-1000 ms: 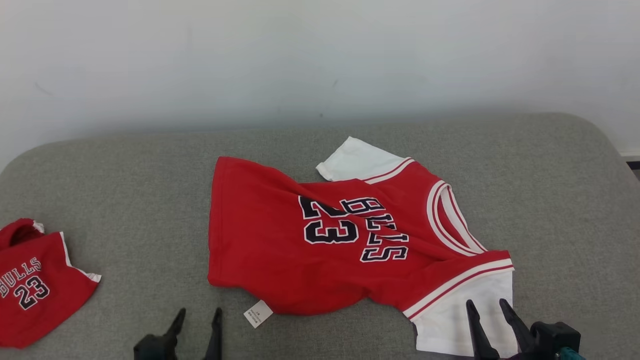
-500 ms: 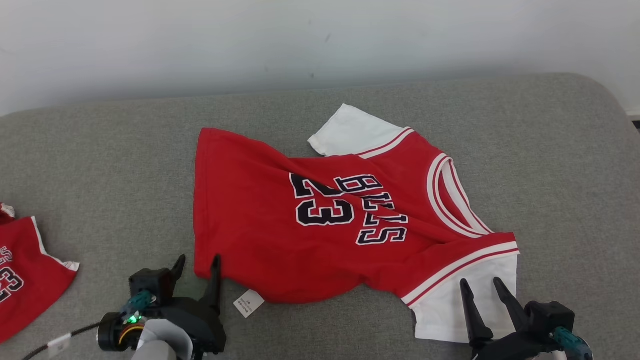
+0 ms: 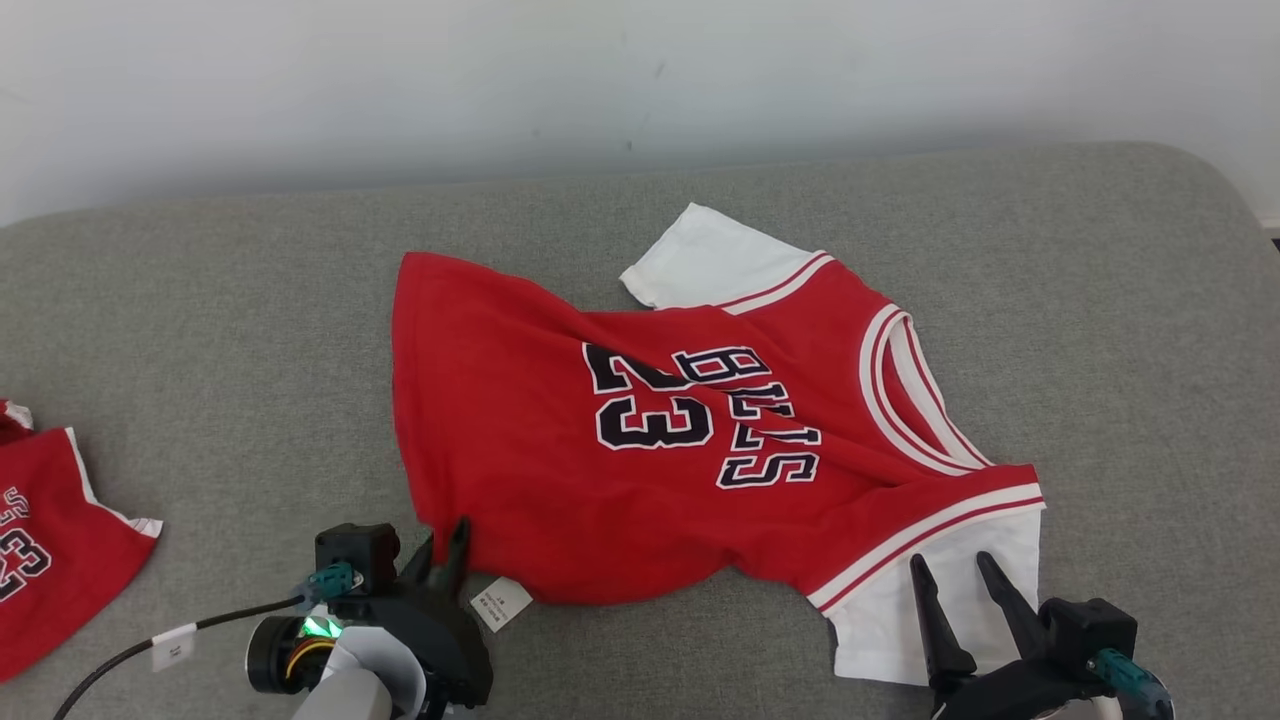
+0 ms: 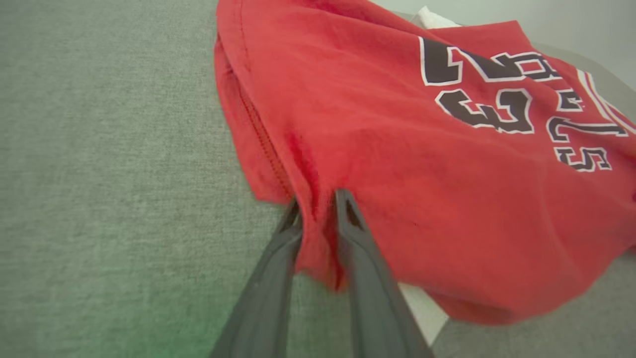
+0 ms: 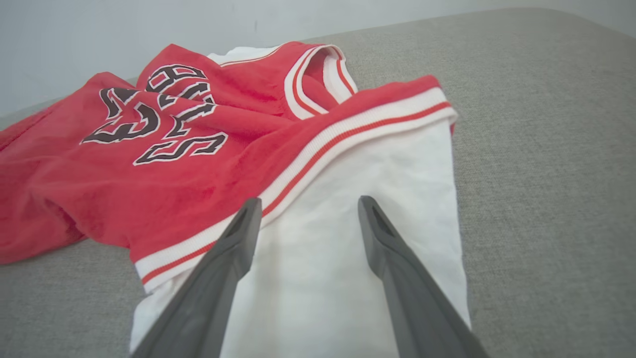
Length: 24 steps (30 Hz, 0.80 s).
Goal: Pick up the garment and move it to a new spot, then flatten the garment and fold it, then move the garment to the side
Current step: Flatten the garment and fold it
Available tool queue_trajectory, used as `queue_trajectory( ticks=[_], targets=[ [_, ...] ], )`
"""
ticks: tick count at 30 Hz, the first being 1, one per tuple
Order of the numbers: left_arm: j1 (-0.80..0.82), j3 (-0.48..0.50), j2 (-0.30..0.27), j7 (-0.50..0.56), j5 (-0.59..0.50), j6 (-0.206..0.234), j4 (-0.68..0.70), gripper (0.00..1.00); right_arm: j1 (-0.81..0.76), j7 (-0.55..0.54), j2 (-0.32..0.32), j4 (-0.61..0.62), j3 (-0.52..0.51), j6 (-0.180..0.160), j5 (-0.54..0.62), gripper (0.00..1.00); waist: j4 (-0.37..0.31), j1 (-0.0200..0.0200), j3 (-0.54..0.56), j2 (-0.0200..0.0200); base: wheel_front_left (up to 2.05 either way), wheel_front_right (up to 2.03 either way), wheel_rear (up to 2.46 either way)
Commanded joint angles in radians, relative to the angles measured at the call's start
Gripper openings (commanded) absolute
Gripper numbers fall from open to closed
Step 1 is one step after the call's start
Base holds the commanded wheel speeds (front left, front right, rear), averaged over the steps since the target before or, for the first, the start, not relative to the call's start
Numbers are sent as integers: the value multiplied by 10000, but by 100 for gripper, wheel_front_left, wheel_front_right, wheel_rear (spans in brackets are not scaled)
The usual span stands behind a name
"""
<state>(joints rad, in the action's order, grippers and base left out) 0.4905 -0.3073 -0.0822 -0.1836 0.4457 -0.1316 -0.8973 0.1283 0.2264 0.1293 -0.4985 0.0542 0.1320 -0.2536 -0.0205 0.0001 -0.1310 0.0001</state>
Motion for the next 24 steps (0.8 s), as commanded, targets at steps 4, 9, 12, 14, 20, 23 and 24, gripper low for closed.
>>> queue_trajectory(
  ticks=[4, 9, 12, 14, 20, 23, 24],
  targets=[
    [-6, -400, -320, -509, 370, 20, 308, 0, 101, 79, -38, -117, -14, -26, -102, 100, 47, -1, 94, -1, 0, 0, 0],
    [-301, -708, -488, -798, 500, 19, 966, 0, -131, 133, -80, -357, -113, -27, -147, 100, 201, -1, 517, -1, 0, 0, 0],
    [-536, -814, -580, -817, 297, 19, 1672, 0, -357, 208, -168, -568, -220, -27, -204, 100, 397, -1, 876, -1, 0, 0, 0],
    [-836, -835, -632, -815, 105, 23, 2149, 0, -471, 228, -226, -712, -276, -27, -229, 100, 550, -1, 1094, -1, 0, 0, 0],
    [-1604, -1062, -812, -715, -238, 238, 3316, 0, -673, 334, -419, -1114, -366, -27, -262, 100, 932, -1, 1373, -1, 0, 0, 0],
    [-1879, -1161, -965, -345, -267, 370, 3905, 0, -621, 353, -462, -1208, -363, -27, -195, 100, 961, -1, 1288, -1, 0, 0, 0],
    [-1879, -1161, -965, -345, -267, 370, 3905, 0, -621, 353, -462, -1208, -363, -27, -195, 100, 961, -1, 1288, -1, 0, 0, 0]
  ],
)
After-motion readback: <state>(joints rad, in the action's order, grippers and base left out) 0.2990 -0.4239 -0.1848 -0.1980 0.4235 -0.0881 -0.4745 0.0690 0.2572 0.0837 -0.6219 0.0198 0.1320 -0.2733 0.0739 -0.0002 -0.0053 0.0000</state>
